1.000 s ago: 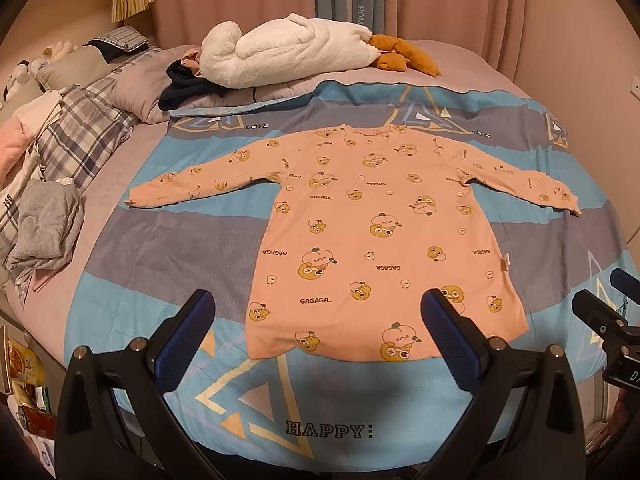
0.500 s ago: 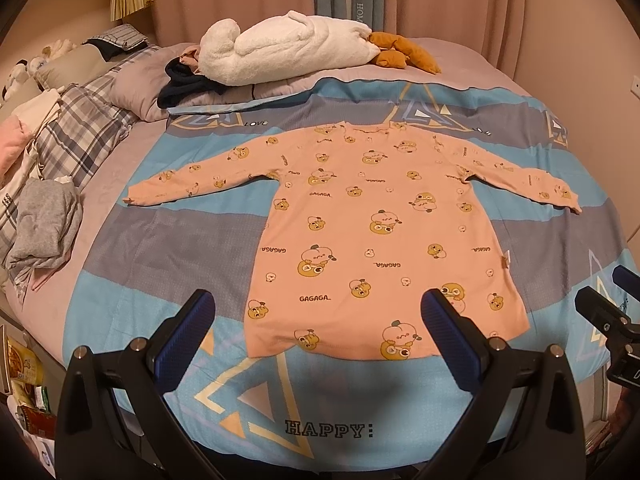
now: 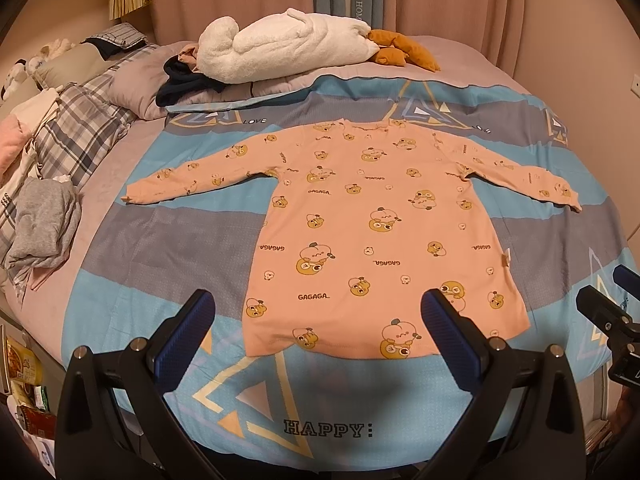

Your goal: Fold small clothes

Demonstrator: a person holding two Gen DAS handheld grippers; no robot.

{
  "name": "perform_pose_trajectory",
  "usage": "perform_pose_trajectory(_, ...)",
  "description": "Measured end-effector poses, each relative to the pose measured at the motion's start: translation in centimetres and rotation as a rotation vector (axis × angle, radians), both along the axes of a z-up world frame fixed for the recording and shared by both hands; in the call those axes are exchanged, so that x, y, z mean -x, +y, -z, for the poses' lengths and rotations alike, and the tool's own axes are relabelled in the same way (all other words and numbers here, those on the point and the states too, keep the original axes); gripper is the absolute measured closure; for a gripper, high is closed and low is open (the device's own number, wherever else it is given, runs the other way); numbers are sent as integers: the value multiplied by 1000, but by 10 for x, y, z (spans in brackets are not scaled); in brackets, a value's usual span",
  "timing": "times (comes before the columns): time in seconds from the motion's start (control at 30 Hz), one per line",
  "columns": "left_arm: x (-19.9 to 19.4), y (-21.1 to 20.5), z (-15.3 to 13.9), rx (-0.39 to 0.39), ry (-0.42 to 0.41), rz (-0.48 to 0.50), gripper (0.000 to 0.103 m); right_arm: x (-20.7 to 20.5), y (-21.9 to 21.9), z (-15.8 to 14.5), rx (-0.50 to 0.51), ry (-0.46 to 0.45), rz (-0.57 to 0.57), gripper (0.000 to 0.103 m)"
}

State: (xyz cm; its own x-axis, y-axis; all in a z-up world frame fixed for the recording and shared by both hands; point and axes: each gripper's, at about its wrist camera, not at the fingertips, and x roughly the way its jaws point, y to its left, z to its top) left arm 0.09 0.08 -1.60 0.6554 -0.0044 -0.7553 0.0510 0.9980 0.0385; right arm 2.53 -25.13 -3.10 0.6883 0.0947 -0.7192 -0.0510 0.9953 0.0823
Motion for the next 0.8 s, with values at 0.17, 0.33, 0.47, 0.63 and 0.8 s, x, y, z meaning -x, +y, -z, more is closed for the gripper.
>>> perform_pose_trajectory(0.17, 0, -1, 3, 3, 3, 0, 0, 0, 0, 0, -1, 0, 2, 1)
perform_pose_trajectory(0.33, 0, -3, 5, 4, 10, -2, 0, 0, -1, 0, -2, 2, 3, 1)
perform_pose_trajectory(0.47, -1, -3, 5, 5, 10, -1, 0, 0, -3, 0, -4, 3, 4, 1)
perform_pose_trajectory(0.63, -2, -4, 6, 5, 14, 1, 0, -1, -4, 1, -6, 3, 4, 1)
perform_pose_trajectory(0.8, -5, -7, 6, 2, 22, 2, 0, 0, -3, 2, -6, 4, 5, 1)
